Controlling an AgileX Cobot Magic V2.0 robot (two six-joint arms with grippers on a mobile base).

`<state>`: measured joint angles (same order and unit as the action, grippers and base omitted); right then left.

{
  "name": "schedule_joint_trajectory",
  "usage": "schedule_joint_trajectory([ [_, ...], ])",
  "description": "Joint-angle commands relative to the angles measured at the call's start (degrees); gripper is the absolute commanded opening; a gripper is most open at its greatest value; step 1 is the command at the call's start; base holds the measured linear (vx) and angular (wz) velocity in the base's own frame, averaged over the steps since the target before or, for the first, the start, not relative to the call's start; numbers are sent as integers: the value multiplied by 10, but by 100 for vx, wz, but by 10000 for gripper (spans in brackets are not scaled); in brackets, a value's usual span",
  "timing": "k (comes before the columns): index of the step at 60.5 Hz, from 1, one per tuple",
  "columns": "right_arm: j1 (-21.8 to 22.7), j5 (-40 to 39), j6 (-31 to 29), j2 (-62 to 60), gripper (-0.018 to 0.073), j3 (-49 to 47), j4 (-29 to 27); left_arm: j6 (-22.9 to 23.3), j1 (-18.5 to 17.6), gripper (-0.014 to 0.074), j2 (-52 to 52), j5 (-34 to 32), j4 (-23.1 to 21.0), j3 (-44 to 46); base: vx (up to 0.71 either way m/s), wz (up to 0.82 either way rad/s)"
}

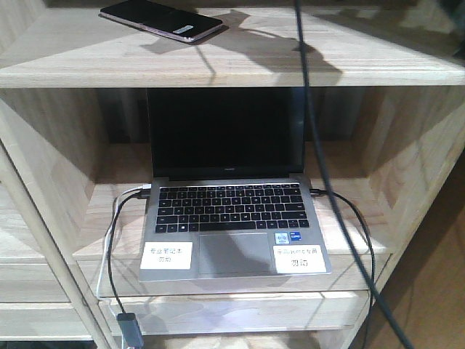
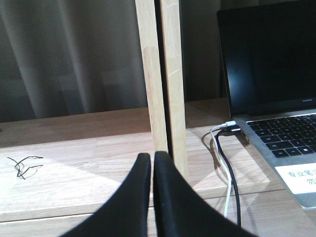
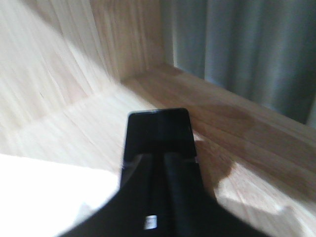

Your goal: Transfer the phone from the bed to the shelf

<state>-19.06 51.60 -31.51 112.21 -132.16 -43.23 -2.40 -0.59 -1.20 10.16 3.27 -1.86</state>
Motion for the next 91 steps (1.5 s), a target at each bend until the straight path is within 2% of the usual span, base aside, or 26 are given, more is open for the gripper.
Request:
schedule_joint_trajectory([
  [1,3,-22,13,-50,-3,-17,7,2,-1,1,-2,-40,-4,15,0,0],
  [17,2,-16,18,-95,-3,-12,73,2,-1,1,-2,-40,-4,15,0,0],
  [22,2,-55,21,-120,-3,28,86,2,-1,1,-2,-40,-4,15,0,0],
  [28,2,-119,-7,-165,-3,126,85,2,-1,1,-2,-40,-4,15,0,0],
  [32,2,-169,-37,-206,-3,208,66,2,-1,1,-2,-40,-4,15,0,0],
  [40,2,-261,-137,-294,-3,363,-18,2,-1,1,-2,-40,-4,15,0,0],
  [47,2,-299,-219,-370,-3,468,-79,2,-1,1,-2,-40,-4,15,0,0],
  [52,2,-310,-251,-420,-3,538,-109,2,-1,1,-2,-40,-4,15,0,0],
  [75,2,-358,-254,-613,-3,780,-148,2,-1,1,-2,-40,-4,15,0,0],
  [91,2,-390,-255,-739,-3,943,-149,2,-1,1,-2,-40,-4,15,0,0],
])
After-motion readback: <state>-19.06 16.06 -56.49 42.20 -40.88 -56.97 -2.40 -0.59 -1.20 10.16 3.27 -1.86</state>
